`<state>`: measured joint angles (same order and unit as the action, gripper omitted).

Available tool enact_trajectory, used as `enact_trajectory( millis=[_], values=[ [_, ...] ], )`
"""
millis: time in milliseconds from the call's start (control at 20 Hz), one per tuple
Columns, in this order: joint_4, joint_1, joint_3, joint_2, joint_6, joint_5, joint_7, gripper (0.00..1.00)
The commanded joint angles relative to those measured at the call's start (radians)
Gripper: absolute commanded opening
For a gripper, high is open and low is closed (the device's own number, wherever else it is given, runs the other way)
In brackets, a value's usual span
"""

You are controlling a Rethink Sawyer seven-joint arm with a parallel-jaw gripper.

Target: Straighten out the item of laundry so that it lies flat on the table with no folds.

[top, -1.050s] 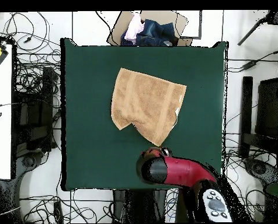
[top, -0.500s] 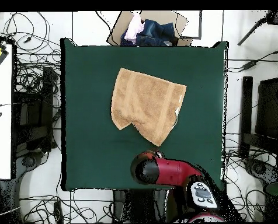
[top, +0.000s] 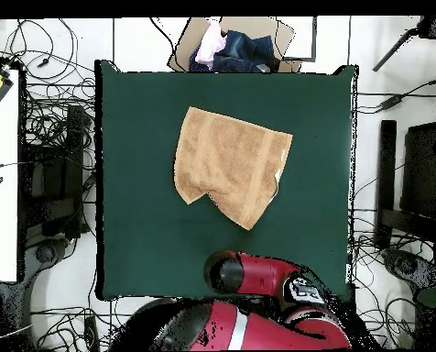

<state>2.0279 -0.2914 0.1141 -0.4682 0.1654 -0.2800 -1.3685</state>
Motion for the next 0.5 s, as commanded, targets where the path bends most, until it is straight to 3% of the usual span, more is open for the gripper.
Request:
enact_trajectory(
  millis=[50, 250, 500],
  values=[
    [-0.105, 0.012, -0.018, 0.094, -0.098, 0.035, -0.211, 1.00],
    [-0.085, -0.018, -0.042, 0.092, -0.159, 0.027, -0.217, 1.00],
    [-0.094, 0.009, -0.006, 0.106, -0.171, 0.007, -0.199, 1.00]
  ],
)
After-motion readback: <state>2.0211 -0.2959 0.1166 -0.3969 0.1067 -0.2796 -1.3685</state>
